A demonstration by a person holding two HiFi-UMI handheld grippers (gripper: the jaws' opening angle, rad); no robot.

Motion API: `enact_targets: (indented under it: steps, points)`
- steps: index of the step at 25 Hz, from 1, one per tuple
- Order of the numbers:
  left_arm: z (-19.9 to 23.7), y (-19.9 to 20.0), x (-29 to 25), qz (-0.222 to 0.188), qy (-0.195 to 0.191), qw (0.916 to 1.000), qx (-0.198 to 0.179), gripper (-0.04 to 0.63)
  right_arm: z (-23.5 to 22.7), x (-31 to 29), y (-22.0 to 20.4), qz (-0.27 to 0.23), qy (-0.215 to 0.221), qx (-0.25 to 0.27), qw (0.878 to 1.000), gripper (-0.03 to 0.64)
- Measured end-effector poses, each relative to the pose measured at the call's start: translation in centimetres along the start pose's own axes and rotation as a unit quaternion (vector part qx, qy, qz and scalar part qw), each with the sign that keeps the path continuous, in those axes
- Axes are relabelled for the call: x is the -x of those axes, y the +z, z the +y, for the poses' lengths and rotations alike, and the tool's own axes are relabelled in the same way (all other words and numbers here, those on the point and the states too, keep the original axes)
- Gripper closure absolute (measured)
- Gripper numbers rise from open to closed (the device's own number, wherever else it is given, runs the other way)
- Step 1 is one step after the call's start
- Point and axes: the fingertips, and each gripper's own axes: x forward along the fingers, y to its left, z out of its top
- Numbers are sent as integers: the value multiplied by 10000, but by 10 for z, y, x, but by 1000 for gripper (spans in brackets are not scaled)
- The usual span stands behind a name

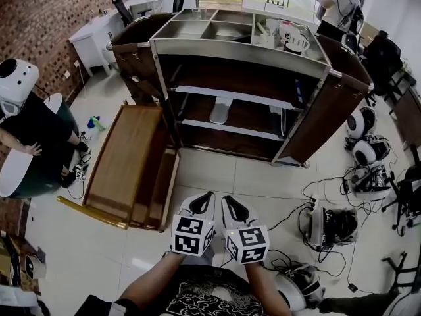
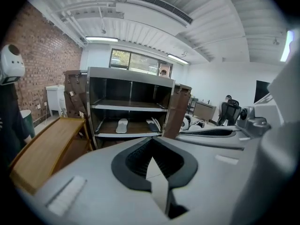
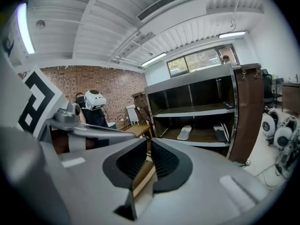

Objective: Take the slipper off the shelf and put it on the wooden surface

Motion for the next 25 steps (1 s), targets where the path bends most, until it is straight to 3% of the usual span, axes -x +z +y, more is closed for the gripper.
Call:
enact_targets:
  steps: [15, 25]
  points:
    - [113, 55, -81, -67, -124, 9988, 470, 591, -9, -146, 46, 432, 76, 138, 9989, 607]
    - [140, 69, -109, -100, -94, 9983, 566, 591, -23, -191, 57, 457, 119, 126, 9988, 607]
